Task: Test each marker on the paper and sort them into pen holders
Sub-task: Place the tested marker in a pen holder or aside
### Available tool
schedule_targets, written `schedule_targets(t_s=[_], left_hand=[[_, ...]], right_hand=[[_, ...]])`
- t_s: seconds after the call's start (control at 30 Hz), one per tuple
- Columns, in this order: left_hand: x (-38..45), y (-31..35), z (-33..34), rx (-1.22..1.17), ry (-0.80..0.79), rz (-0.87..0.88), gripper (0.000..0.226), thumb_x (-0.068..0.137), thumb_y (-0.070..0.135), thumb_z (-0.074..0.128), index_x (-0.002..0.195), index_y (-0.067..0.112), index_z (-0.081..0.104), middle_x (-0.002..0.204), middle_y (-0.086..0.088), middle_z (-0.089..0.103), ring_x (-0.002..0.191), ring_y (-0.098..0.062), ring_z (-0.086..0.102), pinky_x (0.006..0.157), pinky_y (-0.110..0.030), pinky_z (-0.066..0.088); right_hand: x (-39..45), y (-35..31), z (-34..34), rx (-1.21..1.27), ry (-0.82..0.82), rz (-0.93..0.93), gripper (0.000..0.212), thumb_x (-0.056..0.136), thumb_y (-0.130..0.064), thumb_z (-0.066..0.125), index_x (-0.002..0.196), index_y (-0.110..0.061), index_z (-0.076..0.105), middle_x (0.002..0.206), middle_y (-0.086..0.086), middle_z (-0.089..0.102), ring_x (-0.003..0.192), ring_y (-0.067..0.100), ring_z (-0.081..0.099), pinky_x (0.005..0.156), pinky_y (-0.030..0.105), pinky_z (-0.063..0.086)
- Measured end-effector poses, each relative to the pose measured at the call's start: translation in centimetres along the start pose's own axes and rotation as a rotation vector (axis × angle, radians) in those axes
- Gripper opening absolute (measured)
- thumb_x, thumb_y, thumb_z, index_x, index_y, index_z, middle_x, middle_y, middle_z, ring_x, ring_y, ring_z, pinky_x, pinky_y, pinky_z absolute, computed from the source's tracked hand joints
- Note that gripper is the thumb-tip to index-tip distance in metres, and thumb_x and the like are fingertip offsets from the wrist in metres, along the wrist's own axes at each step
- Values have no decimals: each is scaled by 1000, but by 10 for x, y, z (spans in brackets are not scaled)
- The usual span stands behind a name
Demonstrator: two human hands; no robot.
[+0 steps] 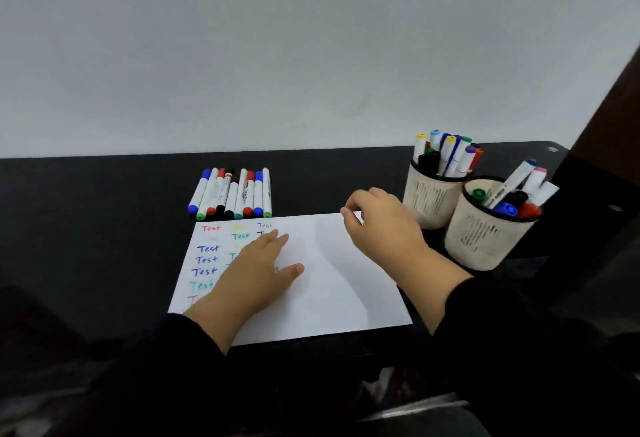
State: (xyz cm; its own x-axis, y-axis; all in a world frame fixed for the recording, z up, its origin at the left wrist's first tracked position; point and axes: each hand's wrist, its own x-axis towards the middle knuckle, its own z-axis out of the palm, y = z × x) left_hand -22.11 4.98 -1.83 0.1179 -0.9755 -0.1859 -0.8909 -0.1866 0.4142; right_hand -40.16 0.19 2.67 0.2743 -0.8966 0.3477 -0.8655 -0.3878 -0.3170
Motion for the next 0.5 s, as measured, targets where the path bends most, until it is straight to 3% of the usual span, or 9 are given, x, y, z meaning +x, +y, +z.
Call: schedule_targets(t_s=[0.17,0.3,0.5], left_hand=[[-1,-44,-25,-12,-12,-74,70,90,55,46,148,34,14,156,17,4,143,-9,6,114,-41,17],[-2,-66,-38,-5,-25,-96,70,89,56,46,147,39,12,155,20,1,143,-8,6,113,-41,20],[3,-81,-37,1,-66,-92,72,86,60,48,146,42,12,153,26,1,142,-6,7,112,-37,22]], right_hand=[[28,-27,45,83,-174,-9,19,97,-30,46,106,-20,59,100,-2,54,91,15,52,68,26,39],[54,-47,70,102,-309,-40,26,97,-30,49,121,-22,54,101,-5,48,90,12,50,71,24,40],[86,-63,100,86,-360,-126,40,96,-31,49,135,-27,46,118,0,48,106,17,48,77,27,43]])
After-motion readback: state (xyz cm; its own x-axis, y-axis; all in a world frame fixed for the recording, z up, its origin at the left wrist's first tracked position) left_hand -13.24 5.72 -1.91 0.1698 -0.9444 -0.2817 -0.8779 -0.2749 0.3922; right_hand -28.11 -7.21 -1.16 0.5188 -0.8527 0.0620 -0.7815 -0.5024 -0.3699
